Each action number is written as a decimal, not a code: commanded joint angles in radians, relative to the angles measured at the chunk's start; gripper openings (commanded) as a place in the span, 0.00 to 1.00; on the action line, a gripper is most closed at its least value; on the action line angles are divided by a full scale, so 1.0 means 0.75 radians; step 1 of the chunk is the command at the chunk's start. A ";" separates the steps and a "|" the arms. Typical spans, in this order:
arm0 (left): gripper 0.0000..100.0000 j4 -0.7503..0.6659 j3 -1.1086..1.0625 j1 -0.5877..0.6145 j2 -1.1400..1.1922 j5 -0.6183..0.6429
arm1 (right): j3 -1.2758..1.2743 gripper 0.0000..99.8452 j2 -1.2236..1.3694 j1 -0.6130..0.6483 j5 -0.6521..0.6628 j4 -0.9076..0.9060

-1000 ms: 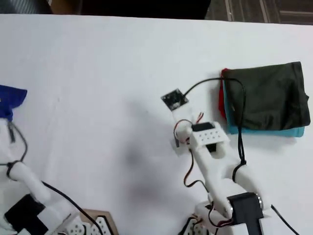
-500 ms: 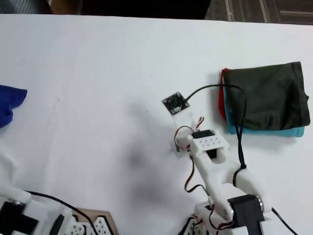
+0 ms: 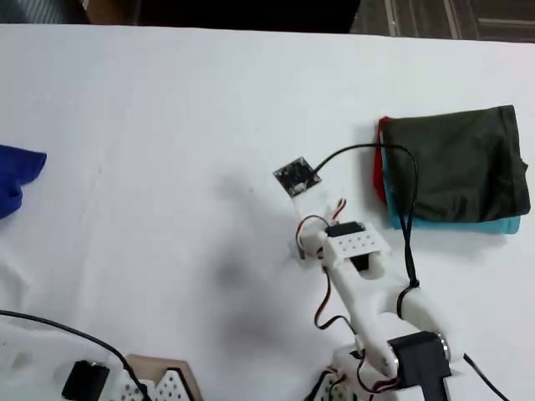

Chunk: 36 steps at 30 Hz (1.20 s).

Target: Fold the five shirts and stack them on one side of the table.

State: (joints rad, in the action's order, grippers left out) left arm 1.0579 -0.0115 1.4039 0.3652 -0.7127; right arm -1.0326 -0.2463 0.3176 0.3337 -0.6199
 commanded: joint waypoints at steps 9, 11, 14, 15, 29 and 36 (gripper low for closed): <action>0.03 0.798 0.633 -0.360 -0.004 0.123 | 0.008 0.21 -0.052 0.013 -0.012 0.036; 0.03 0.943 0.778 -0.475 -0.004 0.194 | 0.004 0.21 -0.052 0.013 -0.014 0.054; 0.03 0.974 0.883 -0.638 -0.039 0.301 | 0.004 0.21 -0.052 0.013 -0.014 0.058; 0.03 0.974 0.883 -0.685 -0.072 0.329 | 0.004 0.21 -0.052 0.013 -0.014 0.058; 0.03 0.949 0.733 -1.753 -0.475 0.589 | 0.018 0.21 -0.054 -0.138 -0.174 0.081; 0.03 0.898 0.719 -2.007 -0.475 0.589 | 0.018 0.21 -0.054 -0.138 -0.174 0.081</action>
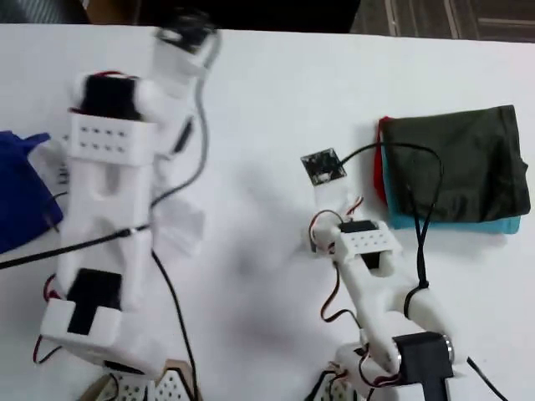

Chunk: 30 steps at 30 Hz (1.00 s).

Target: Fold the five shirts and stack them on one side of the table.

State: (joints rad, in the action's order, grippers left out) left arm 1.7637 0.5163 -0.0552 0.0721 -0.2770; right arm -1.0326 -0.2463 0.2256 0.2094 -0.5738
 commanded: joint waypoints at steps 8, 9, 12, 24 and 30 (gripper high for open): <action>0.30 -0.065 0.011 -0.055 -0.092 0.002 | 0.018 0.21 -0.052 -0.015 -0.008 0.034; 0.34 -0.065 0.017 -0.037 -0.094 0.002 | 0.018 0.21 -0.052 -0.015 -0.008 0.034; 0.34 -0.065 0.095 0.080 -0.094 0.000 | 0.018 0.21 -0.052 -0.015 -0.008 0.034; 0.31 -0.272 -0.206 0.996 0.027 -0.041 | 0.035 0.21 -0.073 0.118 0.119 -0.066; 0.31 -0.597 -0.429 1.256 0.223 -0.160 | 0.274 0.21 -0.191 0.416 0.170 -0.484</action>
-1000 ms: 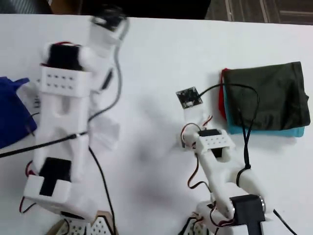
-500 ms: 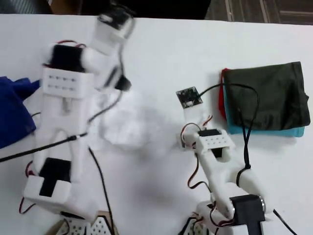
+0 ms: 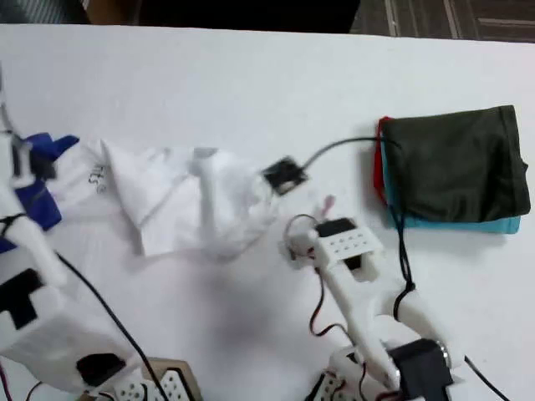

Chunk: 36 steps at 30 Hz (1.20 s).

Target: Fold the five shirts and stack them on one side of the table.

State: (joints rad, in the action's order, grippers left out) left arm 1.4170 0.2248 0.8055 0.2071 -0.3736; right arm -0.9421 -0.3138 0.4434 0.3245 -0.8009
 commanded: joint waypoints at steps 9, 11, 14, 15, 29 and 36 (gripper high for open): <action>0.31 -0.196 -0.042 0.313 0.213 -0.033 | 0.630 0.21 -0.107 0.574 0.008 -0.455; 0.31 -0.219 -0.042 0.348 0.225 -0.033 | 0.683 0.21 -0.042 0.633 0.008 -0.455; 0.31 -0.223 -0.042 0.387 0.227 -0.033 | 0.755 0.21 0.111 0.672 0.008 -0.427; 0.31 -0.217 -0.042 0.395 0.227 -0.033 | 0.775 0.21 0.173 0.672 0.010 -0.404; 0.31 -0.121 -0.044 0.401 0.223 -0.033 | 1.182 0.03 0.909 0.261 0.000 -0.261; 0.31 -0.123 -0.054 0.288 0.229 -0.031 | 1.264 0.02 0.701 -0.071 -0.010 -0.388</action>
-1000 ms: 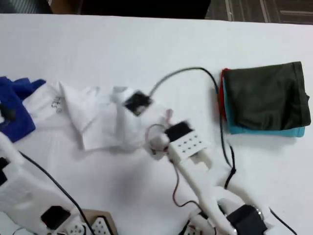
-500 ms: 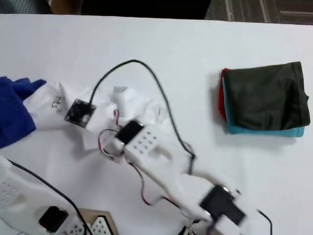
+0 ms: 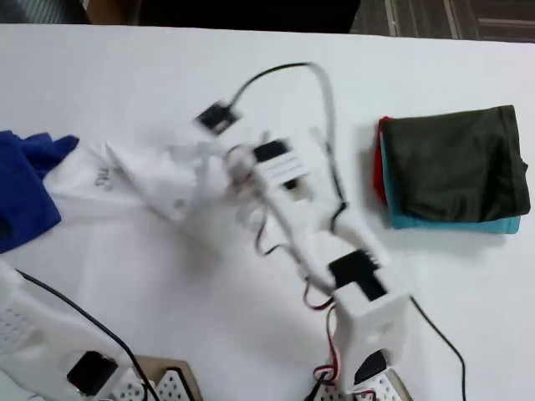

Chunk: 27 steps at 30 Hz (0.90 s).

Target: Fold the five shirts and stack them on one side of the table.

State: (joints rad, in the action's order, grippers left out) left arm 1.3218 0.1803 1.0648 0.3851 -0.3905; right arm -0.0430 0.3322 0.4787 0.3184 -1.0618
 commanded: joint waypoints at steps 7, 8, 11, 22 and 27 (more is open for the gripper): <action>0.31 0.006 0.005 -0.241 -0.008 0.000 | 0.074 0.02 -0.302 -0.159 -0.002 -0.154; 0.31 0.006 0.005 -0.272 -0.008 0.000 | 0.078 0.02 -0.320 -0.157 -0.002 -0.161; 0.31 0.006 0.005 -0.350 -0.008 0.000 | 0.123 0.02 -0.388 -0.154 -0.002 -0.232; 0.31 -0.098 -0.120 -0.667 -0.006 0.000 | 0.205 0.38 -0.592 0.003 -0.010 -0.553; 0.31 -0.213 -0.228 -0.687 -0.006 0.000 | -0.020 0.38 -0.547 0.275 -0.010 -0.512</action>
State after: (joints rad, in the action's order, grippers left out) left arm 1.2083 0.0253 0.5570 0.3851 -0.3936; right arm 0.0077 -0.0545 0.5831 0.3168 -1.4730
